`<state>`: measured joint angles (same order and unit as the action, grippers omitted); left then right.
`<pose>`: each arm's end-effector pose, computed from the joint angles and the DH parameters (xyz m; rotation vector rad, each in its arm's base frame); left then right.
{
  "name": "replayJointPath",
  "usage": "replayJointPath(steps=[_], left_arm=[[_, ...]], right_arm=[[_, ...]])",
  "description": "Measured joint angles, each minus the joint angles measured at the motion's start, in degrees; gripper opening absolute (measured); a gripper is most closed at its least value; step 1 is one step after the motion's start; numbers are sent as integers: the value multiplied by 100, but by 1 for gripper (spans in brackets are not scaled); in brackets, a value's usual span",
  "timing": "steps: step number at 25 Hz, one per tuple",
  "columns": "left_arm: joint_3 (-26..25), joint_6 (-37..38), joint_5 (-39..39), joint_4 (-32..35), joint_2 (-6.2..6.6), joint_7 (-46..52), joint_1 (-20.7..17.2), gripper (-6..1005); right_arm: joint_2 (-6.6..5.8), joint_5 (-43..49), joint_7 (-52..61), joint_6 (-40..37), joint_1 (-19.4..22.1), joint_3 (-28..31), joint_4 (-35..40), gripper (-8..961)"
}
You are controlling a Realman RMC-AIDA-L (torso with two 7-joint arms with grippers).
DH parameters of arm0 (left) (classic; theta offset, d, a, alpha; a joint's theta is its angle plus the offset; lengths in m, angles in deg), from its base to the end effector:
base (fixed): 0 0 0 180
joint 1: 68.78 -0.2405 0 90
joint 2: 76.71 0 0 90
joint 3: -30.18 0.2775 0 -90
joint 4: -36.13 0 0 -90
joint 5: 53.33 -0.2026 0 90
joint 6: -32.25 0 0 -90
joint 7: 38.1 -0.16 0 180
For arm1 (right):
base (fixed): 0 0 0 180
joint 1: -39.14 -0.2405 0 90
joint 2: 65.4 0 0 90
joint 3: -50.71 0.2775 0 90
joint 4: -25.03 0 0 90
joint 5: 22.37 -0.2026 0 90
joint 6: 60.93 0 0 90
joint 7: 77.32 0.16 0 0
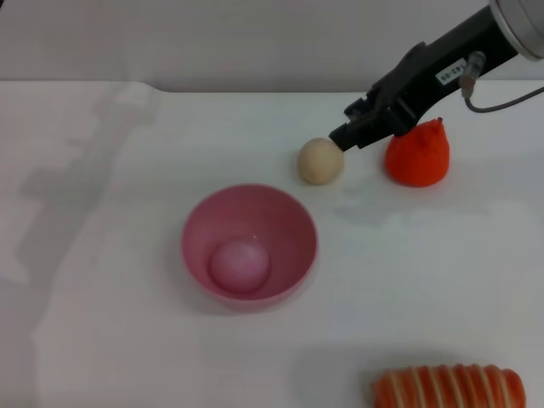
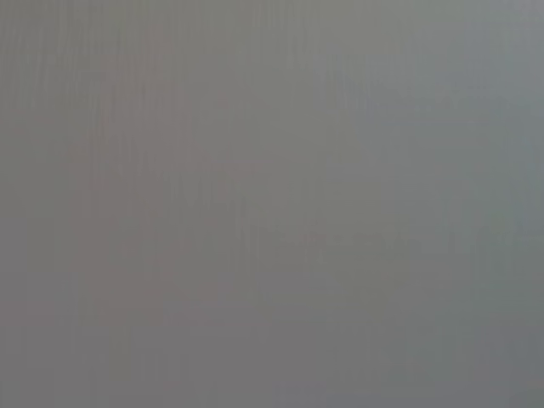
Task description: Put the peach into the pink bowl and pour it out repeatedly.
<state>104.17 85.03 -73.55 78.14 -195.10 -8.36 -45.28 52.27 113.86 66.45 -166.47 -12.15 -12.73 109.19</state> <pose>-0.2394 0.4205 0.0738 -1.6087 -0.2643 -0.9671 0.0753 0.3813 0.0266 -2.8491 0.6369 -0.1627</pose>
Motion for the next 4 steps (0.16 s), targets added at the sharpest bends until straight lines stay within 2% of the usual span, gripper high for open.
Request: replayJointPath(steps=[2,4], left_arm=[[14,0,25,-21,0,-17,0,452],[44,4,36,-31,-1,-19,-6,452]], right_arm=[[92,30,-50,223,216,2,258,397],[104,-184,-125,720,582,15,430,397]])
